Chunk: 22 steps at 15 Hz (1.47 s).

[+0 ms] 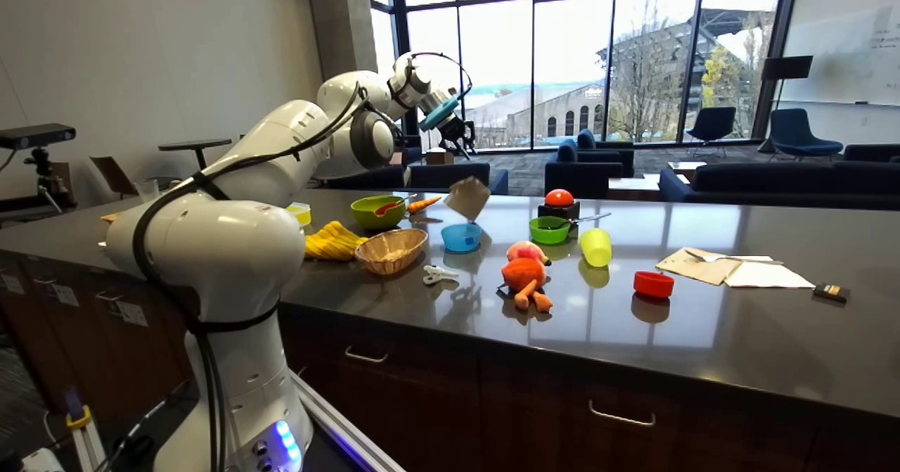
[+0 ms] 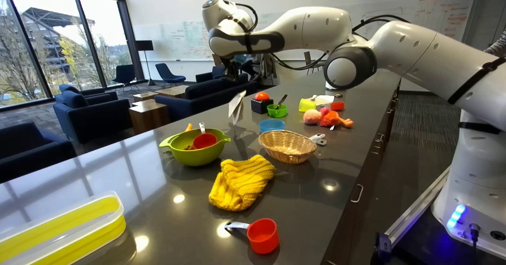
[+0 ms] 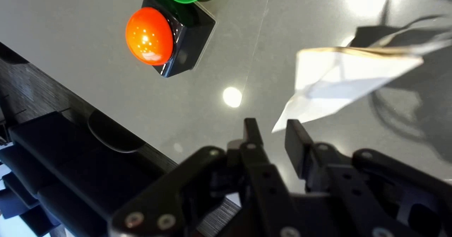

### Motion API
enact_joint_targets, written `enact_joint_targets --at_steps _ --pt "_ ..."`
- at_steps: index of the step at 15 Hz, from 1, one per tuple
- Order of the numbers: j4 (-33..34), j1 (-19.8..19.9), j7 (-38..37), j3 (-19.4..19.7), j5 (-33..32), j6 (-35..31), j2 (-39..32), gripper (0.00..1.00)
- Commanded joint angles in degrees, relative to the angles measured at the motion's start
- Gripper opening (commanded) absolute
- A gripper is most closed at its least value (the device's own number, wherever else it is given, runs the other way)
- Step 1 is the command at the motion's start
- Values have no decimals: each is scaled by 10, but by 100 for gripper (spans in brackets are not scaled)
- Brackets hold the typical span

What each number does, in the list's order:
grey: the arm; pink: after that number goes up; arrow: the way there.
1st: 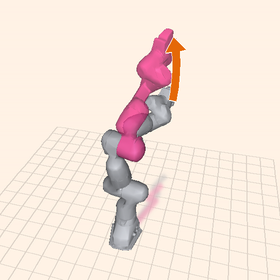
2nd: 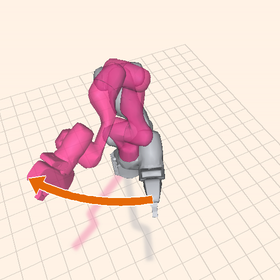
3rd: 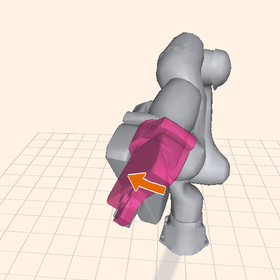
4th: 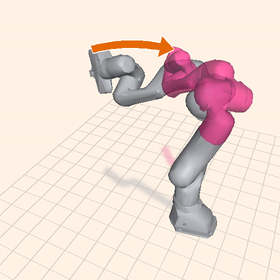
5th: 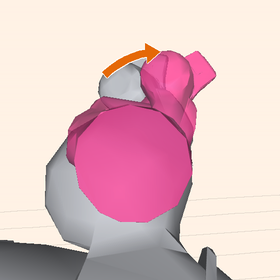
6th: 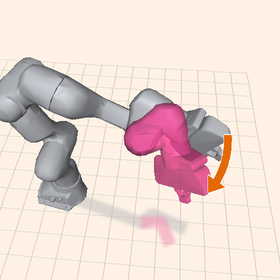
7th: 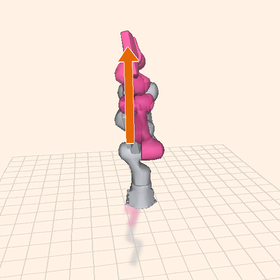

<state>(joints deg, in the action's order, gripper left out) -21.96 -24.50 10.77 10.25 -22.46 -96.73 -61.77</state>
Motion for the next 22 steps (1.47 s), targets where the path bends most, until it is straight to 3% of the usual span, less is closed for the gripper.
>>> enact_joint_targets --at_steps 1,4,7,8,15,19,22 --pt "0 2 18 -4 1 -8 -1 58" --pt "2 14 39 -7 4 -22 1 79" --pt "26 55 69 -17 24 -19 12 98" --pt "1 70 85 -24 37 -22 37 100" --pt "-11 185 202 -58 103 13 102 100" --pt "-18 213 291 -89 135 91 137 100" --pt "1 225 378 -102 143 89 161 100"
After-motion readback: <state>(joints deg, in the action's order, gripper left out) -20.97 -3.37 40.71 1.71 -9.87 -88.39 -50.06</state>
